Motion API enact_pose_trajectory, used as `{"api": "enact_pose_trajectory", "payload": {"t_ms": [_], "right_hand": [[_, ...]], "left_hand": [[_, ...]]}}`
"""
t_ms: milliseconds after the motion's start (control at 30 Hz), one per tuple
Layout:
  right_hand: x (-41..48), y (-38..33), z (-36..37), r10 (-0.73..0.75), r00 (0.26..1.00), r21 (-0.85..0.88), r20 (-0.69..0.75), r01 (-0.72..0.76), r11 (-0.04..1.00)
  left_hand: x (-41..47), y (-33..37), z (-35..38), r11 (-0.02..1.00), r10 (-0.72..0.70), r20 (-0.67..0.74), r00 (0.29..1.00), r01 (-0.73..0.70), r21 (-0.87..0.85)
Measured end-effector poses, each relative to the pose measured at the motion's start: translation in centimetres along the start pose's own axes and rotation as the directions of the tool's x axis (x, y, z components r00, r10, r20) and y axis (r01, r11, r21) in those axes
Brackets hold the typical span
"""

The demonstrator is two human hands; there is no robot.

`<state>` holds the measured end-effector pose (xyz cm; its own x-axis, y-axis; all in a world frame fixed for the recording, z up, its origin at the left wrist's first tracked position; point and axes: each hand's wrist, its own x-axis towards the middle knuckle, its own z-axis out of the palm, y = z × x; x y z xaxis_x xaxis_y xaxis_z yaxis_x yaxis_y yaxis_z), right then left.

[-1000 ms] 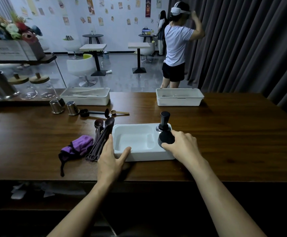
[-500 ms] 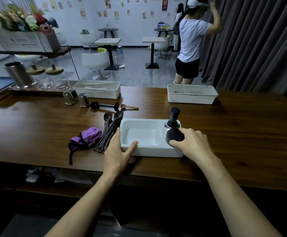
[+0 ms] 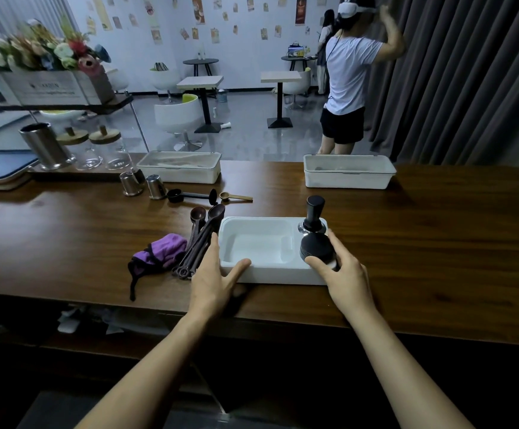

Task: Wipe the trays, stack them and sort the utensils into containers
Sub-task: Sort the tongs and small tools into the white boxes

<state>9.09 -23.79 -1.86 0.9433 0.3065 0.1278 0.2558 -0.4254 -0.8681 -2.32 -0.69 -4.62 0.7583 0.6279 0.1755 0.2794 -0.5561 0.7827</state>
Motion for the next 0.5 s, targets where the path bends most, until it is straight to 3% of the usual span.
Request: {"api": "enact_pose_trajectory", "payload": {"t_ms": [167,500], "right_hand": [[0.0,1.6,1.6,0.148,0.989,0.060,-0.003,-0.148,0.987],[1.7,1.5,2.3,0.140,0.990,0.098,-0.022,-0.138,0.986]], "left_hand": [[0.5,0.5,-0.3,1.000,0.021,0.037,0.999,-0.022,0.020],[2.7,0.9,-0.9,0.996,0.074,0.095,0.993,-0.069,-0.054]]}}
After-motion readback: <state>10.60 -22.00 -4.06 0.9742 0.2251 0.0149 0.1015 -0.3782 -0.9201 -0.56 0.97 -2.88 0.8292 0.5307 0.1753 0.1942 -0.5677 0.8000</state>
